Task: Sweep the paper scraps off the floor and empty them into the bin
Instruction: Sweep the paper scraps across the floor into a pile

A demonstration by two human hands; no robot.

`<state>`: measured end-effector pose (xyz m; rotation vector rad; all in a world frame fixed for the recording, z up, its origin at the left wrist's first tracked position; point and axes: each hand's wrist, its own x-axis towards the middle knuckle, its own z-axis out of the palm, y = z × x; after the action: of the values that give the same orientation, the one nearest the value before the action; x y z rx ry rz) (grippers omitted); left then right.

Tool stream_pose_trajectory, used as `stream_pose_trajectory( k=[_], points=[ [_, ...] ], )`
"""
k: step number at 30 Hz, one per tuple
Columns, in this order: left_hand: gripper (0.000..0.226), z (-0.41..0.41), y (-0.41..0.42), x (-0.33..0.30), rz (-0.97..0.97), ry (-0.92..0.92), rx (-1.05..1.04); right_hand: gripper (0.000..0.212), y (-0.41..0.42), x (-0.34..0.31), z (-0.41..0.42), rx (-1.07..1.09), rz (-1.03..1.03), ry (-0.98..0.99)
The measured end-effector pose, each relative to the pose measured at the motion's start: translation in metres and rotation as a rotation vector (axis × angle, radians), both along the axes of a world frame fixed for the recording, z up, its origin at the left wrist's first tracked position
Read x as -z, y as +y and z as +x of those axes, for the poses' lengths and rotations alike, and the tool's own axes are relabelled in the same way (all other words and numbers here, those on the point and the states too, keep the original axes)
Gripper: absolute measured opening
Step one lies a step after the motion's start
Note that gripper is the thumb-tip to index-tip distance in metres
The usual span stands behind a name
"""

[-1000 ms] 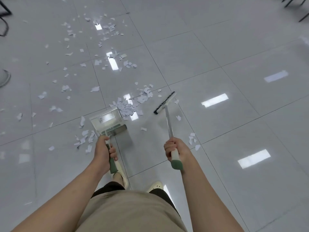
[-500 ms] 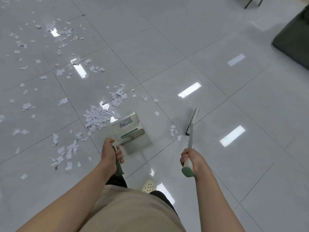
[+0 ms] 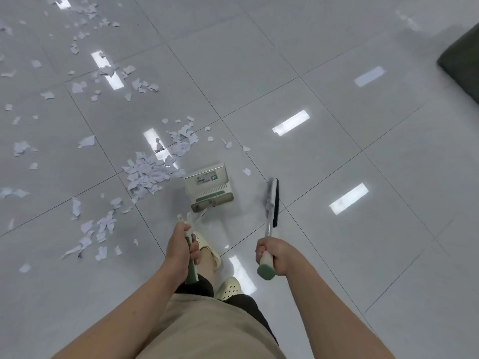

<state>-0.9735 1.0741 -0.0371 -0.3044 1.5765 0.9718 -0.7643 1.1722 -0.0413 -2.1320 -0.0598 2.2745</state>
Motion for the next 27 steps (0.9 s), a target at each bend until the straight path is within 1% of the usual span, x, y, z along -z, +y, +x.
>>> stream_pose_trajectory(
  k=[2, 4, 6, 8, 10, 13, 16, 18, 19, 20, 22, 23, 25, 27],
  points=[
    [0.03, -0.025, 0.007, 0.005, 0.001, 0.03, -0.005, 0.017, 0.014, 0.002, -0.047, -0.121, -0.023, 0.03],
    [0.031, -0.052, 0.014, 0.01, 0.007, 0.057, -0.01, 0.022, 0.039, 0.006, -0.091, -0.173, -0.045, 0.1],
    [0.032, -0.078, 0.022, 0.01, 0.017, 0.054, -0.023, 0.031, 0.076, 0.013, -0.128, -0.156, -0.106, 0.181],
    [0.031, -0.097, 0.03, 0.008, 0.02, 0.03, -0.066, 0.047, 0.114, 0.02, -0.154, -0.131, -0.198, 0.23],
    [0.028, -0.112, 0.037, 0.003, 0.03, 0.026, -0.115, 0.057, 0.146, 0.02, -0.175, -0.138, -0.248, 0.294],
    [0.027, -0.132, 0.05, -0.004, 0.056, 0.056, -0.179, 0.059, 0.176, 0.005, -0.202, -0.161, -0.237, 0.34],
    [0.029, -0.141, 0.067, -0.01, 0.067, 0.086, -0.247, 0.061, 0.185, -0.013, -0.209, -0.075, -0.233, 0.393],
    [0.029, -0.14, 0.08, -0.012, 0.079, 0.097, -0.295, 0.063, 0.186, -0.027, -0.201, -0.044, -0.187, 0.379],
    [0.029, -0.139, 0.085, -0.012, 0.082, 0.101, -0.313, 0.06, 0.186, -0.034, -0.198, -0.03, -0.155, 0.35],
    [0.028, -0.136, 0.091, -0.013, 0.082, 0.103, -0.323, 0.052, 0.187, -0.041, -0.194, -0.018, -0.111, 0.304],
    [0.03, -0.132, 0.102, -0.014, 0.069, 0.124, -0.333, 0.029, 0.192, -0.048, -0.187, 0.034, -0.031, 0.191],
    [0.03, -0.128, 0.11, -0.015, 0.058, 0.138, -0.342, 0.021, 0.198, -0.05, -0.184, 0.057, 0.007, 0.148],
    [0.03, -0.117, 0.128, -0.016, 0.038, 0.162, -0.376, 0.018, 0.215, -0.05, -0.177, 0.06, 0.075, 0.082],
    [0.029, -0.106, 0.146, -0.014, 0.027, 0.174, -0.406, 0.017, 0.235, -0.048, -0.172, -0.001, 0.122, 0.018]
  ],
)
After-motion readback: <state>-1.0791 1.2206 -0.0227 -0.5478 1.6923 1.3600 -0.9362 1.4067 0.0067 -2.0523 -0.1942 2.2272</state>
